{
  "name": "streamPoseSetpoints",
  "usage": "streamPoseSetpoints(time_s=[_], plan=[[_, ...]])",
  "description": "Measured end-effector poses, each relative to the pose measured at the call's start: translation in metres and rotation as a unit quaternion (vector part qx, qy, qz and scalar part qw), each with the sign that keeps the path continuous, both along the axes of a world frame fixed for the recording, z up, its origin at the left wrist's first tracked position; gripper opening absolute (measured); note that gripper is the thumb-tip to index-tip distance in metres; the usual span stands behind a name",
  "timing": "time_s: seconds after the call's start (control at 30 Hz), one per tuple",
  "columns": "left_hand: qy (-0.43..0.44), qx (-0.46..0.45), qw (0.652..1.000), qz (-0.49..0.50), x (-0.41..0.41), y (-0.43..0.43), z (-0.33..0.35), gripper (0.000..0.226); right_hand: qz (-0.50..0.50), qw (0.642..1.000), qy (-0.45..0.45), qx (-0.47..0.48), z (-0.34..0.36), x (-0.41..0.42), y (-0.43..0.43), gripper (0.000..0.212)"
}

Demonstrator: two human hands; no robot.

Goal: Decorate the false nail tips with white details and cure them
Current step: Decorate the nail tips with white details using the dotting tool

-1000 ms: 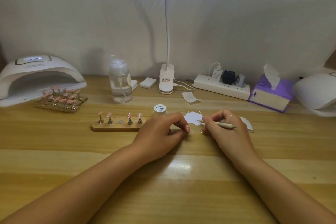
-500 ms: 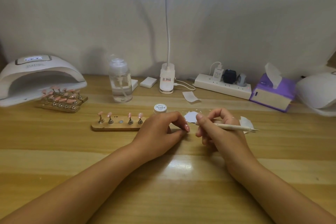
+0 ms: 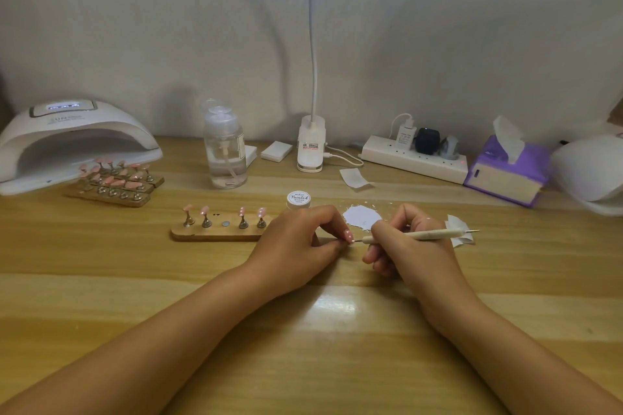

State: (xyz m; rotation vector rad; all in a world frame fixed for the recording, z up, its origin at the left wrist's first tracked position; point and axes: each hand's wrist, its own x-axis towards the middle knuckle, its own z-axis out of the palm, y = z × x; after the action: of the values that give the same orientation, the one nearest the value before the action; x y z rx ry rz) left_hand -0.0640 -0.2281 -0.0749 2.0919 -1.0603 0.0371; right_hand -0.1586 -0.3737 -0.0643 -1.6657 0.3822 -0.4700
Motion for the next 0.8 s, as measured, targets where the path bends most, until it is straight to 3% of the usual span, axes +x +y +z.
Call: streamPoseSetpoints(time_s=[0.37,0.8], plan=[[-0.001,-0.001,1.0,-0.004,0.0009,0.0009,-0.0012,0.019,-0.001,1.0,0.0,-0.004,0.0002,0.0012,0.0007,0.022],[-0.001,-0.004,1.0,-0.005,0.0003,0.0005,-0.0005,0.023,-0.006,1.0,-0.002,0.0,-0.0009,0.0013,-0.0002,0.025]])
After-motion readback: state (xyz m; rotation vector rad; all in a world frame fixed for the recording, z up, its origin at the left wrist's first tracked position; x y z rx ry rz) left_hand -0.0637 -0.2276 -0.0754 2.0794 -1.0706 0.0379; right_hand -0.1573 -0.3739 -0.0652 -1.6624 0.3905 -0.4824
